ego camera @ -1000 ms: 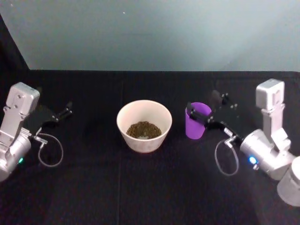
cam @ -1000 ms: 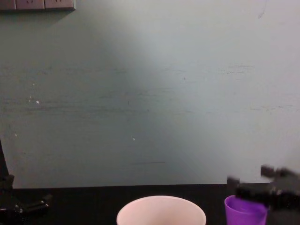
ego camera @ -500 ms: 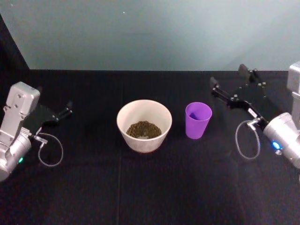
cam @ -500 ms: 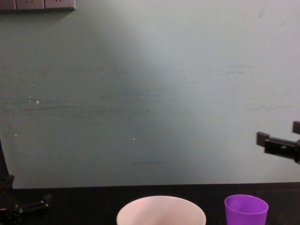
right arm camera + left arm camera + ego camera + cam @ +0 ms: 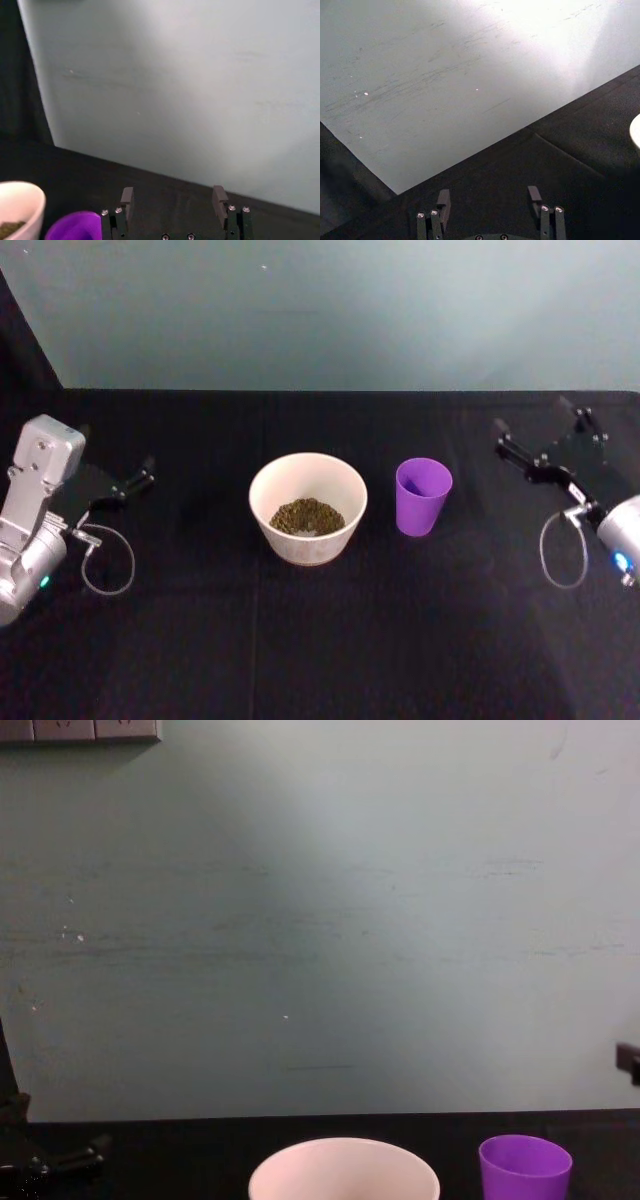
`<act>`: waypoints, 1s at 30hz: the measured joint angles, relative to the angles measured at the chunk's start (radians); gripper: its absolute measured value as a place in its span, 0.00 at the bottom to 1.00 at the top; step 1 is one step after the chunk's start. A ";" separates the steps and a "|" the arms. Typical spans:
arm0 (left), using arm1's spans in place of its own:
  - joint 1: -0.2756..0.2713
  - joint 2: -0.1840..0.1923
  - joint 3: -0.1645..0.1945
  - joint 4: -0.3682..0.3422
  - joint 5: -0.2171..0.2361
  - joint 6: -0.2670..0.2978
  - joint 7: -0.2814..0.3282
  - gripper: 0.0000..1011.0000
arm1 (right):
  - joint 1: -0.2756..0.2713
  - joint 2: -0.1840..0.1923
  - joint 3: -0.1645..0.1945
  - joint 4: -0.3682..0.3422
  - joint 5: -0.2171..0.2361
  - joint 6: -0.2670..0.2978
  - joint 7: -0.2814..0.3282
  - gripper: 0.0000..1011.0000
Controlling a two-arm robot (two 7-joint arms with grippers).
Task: Pick up the cup and pour the mung beans from the cup into the bowl.
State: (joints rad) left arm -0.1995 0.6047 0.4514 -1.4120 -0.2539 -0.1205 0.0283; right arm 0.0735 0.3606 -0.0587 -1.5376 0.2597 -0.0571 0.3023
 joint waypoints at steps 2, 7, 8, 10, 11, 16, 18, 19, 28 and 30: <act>0.000 0.000 0.000 0.000 0.000 0.000 0.000 0.99 | 0.000 -0.002 0.000 0.019 0.000 -0.004 -0.004 0.99; 0.000 0.000 0.000 0.000 0.000 0.000 0.000 0.99 | -0.003 -0.012 0.000 0.076 -0.007 -0.014 -0.019 0.99; 0.000 0.000 0.000 0.000 0.000 0.000 0.000 0.99 | -0.003 -0.012 0.000 0.076 -0.007 -0.014 -0.019 0.99; 0.000 0.000 0.000 0.000 0.000 0.000 0.000 0.99 | -0.007 -0.020 -0.002 0.101 -0.012 -0.019 -0.026 0.99; 0.000 0.000 0.000 0.000 0.000 0.000 0.000 0.99 | -0.008 -0.021 -0.003 0.106 -0.014 -0.019 -0.027 0.99; 0.000 0.000 0.000 0.000 0.000 0.000 0.000 0.99 | -0.011 -0.028 -0.009 0.130 -0.028 -0.020 -0.034 0.99; 0.000 0.000 0.000 0.000 0.000 0.000 0.000 0.99 | -0.012 -0.030 -0.012 0.135 -0.039 -0.020 -0.039 0.99; 0.000 0.000 0.000 0.000 0.000 0.000 0.000 0.99 | -0.012 -0.031 -0.013 0.136 -0.041 -0.020 -0.040 0.99; 0.000 0.000 0.000 0.000 0.000 0.000 0.000 0.99 | -0.012 -0.043 -0.011 0.133 -0.054 -0.025 -0.049 0.99; 0.000 0.000 0.000 0.000 0.000 0.000 0.000 0.99 | -0.012 -0.042 -0.011 0.133 -0.054 -0.025 -0.049 0.99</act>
State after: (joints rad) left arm -0.1996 0.6047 0.4514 -1.4120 -0.2539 -0.1205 0.0283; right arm 0.0615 0.3181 -0.0694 -1.4048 0.2057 -0.0818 0.2532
